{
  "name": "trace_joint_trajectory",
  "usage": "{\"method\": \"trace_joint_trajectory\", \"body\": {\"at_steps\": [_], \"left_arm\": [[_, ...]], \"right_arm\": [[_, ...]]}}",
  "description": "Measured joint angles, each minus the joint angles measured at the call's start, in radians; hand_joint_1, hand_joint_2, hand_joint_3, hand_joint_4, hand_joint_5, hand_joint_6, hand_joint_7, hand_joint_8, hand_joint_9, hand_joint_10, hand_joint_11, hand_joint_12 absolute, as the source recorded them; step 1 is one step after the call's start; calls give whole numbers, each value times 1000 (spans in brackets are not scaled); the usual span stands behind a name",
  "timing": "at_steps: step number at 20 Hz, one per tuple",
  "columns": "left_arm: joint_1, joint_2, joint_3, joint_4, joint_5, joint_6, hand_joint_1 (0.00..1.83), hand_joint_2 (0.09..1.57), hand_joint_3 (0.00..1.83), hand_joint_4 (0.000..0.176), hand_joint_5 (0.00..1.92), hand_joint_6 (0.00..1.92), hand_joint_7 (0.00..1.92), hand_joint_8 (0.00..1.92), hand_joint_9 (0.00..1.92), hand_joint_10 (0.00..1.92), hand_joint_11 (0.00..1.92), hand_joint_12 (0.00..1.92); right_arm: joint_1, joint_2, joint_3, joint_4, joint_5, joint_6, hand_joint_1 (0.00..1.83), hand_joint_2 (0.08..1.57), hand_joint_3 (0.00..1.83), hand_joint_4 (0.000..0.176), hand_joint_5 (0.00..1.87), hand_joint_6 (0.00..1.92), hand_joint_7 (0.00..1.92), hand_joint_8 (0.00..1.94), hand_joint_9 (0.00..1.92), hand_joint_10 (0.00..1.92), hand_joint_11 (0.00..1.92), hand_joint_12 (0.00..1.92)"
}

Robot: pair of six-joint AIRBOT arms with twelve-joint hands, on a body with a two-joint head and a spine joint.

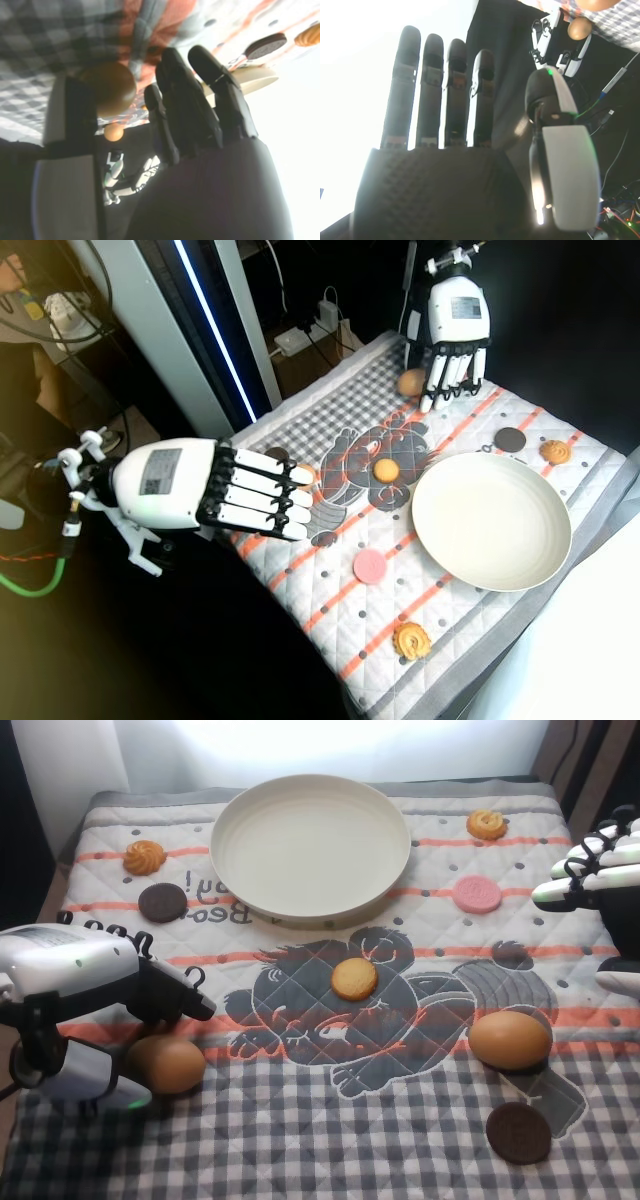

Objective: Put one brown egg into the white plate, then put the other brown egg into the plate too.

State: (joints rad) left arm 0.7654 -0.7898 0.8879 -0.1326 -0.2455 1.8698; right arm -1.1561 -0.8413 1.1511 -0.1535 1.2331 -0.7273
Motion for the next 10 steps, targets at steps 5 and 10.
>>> {"method": "trace_joint_trajectory", "body": {"at_steps": [5, 10], "left_arm": [[13, -4, -4, -8, -9, 0, 937, 909, 0, 89, 618, 3, 755, 26, 505, 913, 177, 1351], [26, -10, -4, -35, -34, 0, 913, 900, 1, 37, 716, 10, 872, 77, 580, 1012, 237, 1383]], "right_arm": [[0, 0, 1, 1, -1, 0, 624, 1222, 0, 70, 666, 4, 729, 6, 716, 9, 610, 187], [0, 0, 0, 4, -2, 0, 650, 1222, 0, 57, 682, 4, 763, 9, 741, 9, 618, 194]]}}
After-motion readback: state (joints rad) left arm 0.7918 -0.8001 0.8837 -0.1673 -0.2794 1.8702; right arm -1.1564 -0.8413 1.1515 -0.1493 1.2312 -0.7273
